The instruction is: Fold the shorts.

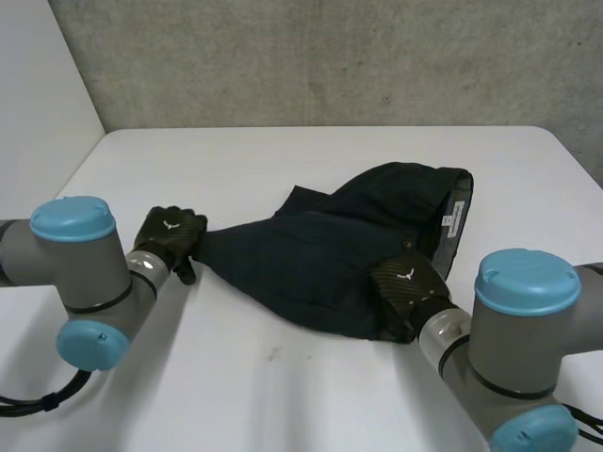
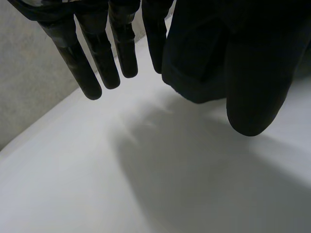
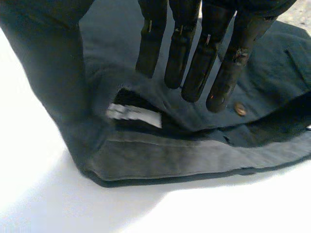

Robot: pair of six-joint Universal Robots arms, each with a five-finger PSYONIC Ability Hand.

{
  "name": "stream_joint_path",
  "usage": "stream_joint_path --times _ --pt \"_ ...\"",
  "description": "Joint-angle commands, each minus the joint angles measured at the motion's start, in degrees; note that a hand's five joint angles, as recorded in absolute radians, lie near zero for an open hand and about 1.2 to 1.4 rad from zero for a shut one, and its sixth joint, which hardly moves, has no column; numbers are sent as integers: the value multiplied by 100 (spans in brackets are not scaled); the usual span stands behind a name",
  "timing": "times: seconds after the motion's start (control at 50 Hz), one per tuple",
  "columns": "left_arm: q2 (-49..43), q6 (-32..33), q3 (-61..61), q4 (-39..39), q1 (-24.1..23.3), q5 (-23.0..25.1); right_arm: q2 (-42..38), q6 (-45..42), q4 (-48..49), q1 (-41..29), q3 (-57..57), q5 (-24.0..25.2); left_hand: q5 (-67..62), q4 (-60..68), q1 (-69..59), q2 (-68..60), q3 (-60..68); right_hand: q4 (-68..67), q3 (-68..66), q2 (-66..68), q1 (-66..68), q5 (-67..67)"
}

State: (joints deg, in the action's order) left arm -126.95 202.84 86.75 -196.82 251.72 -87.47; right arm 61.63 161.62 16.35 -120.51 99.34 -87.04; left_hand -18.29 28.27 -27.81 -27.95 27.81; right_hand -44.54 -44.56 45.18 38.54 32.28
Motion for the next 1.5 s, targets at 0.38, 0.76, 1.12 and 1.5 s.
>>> stream_joint_path --times 0.38,0.76,1.12,1.5 --pt "2866 19 71 134 -106 230 2441 -851 -956 352 -1047 126 -5171 5173 -5219 -5205 5219 -3546 -3544 3482 4146 3772" --pt "4039 71 35 1224 -273 248 2574 -922 -2505 344 -2674 381 -5171 5173 -5219 -5205 5219 -3546 -3544 3482 4146 3772" --pt "1929 651 280 1997 -291 283 614 -825 -2452 405 -2200 389 -2495 2496 -2543 -2529 2543 -3546 -3544 3482 4146 3772" --pt "2288 581 518 2139 -255 274 842 -834 -2171 423 -1303 592 -733 734 -780 -767 781 -3546 -3544 3482 4146 3772"
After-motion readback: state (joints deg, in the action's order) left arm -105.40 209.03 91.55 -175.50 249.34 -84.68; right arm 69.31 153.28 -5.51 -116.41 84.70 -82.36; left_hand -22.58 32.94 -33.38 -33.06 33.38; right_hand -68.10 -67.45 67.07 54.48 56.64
